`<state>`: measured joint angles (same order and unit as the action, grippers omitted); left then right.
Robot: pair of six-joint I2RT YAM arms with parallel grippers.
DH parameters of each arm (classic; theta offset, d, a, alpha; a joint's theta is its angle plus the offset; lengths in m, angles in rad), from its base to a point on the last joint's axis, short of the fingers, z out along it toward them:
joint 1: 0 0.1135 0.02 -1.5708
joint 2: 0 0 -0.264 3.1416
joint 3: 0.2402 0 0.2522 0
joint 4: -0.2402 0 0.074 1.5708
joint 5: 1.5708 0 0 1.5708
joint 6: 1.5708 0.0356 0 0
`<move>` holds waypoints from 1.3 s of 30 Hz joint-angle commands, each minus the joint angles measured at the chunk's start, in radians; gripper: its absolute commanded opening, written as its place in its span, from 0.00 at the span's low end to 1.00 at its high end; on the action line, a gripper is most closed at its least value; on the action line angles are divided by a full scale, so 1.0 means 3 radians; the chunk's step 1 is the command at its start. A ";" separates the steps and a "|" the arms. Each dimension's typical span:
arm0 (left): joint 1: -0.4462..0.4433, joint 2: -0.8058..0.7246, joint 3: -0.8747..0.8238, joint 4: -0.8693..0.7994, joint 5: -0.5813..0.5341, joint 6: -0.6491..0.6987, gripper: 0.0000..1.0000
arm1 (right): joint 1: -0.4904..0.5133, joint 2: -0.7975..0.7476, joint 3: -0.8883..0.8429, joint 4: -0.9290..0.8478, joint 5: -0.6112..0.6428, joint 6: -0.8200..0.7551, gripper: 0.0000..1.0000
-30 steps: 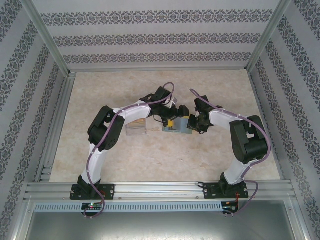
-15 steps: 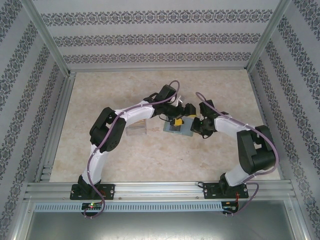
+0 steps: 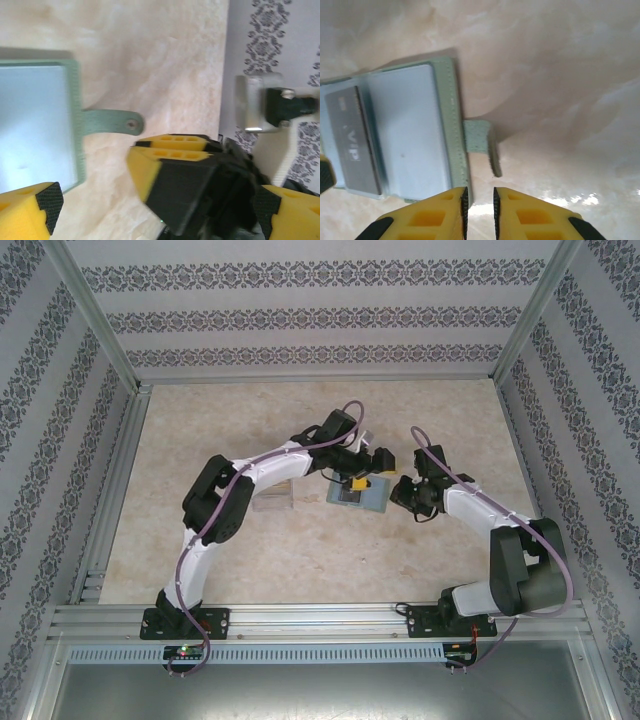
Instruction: Take the credit cards out of the card holder
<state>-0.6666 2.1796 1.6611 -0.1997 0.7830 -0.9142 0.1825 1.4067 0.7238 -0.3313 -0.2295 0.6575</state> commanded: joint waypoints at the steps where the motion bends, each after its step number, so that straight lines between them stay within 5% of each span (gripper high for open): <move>1: 0.0212 -0.0286 -0.0120 -0.0316 -0.0209 0.0254 0.97 | 0.0105 0.0016 0.0084 0.0232 -0.0232 0.0116 0.24; 18: 0.0357 -0.0165 -0.0224 -0.0815 -0.0488 0.0557 0.22 | 0.0373 0.0831 0.0376 0.0840 -0.0770 0.0486 0.14; 39: 0.0323 0.0124 -0.0170 -0.0996 -0.0513 0.0565 0.19 | 0.0271 0.1103 0.0343 0.1046 -0.0974 0.0560 0.18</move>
<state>-0.5571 2.1933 1.5829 -0.4637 0.6422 -0.7650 0.2703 1.7191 0.8215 -0.0433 -0.4908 0.8139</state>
